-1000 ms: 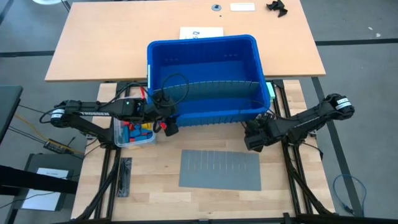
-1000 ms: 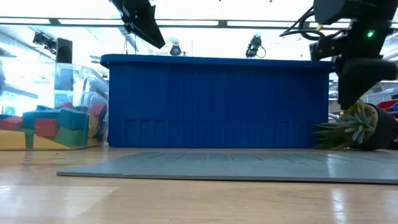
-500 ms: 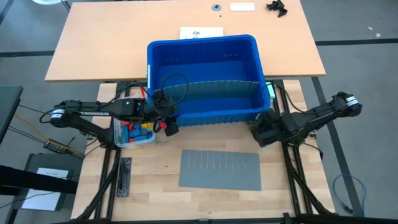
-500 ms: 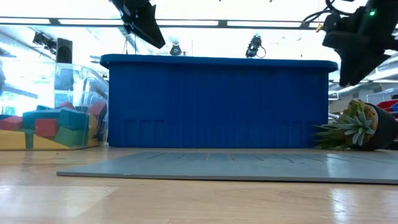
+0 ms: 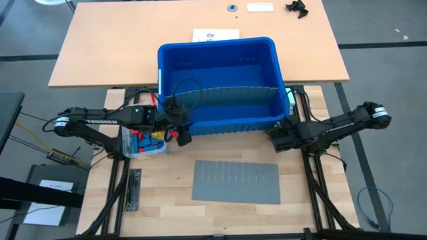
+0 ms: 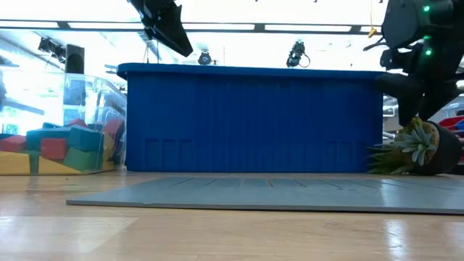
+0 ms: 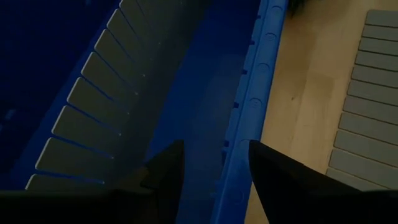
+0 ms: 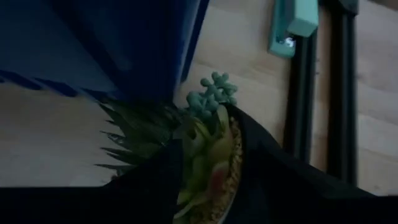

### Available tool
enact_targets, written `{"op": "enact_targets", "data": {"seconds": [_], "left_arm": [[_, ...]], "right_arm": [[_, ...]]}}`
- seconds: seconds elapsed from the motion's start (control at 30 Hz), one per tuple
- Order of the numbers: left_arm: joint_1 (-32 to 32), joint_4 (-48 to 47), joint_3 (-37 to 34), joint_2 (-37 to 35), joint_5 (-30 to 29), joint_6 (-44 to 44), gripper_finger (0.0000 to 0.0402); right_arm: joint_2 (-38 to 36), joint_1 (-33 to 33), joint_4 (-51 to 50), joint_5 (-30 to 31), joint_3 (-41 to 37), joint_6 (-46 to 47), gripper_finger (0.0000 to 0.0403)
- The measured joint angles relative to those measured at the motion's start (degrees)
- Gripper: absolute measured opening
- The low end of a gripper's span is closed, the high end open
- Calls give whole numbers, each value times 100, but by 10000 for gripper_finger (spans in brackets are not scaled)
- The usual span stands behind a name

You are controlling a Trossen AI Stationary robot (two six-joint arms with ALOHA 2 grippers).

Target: Sort Items/Unsort Items

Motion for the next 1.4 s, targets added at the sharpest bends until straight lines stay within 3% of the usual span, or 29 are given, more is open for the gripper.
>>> {"op": "enact_targets", "data": {"seconds": [0.17,0.53,0.83,1.17,1.4], "left_arm": [[0,47,0,0,3,-1,186],[-45,183,0,0,20,-2,186],[-88,264,0,0,20,4,186],[-237,467,0,0,18,109,186],[-360,498,12,0,18,109,186]], "right_arm": [[33,116,42,-31,-146,-166,198],[43,698,510,-665,548,-81,193],[44,770,242,-531,636,-180,189],[35,803,210,-364,1057,-788,187],[35,798,787,-362,1099,-1961,189]]}}
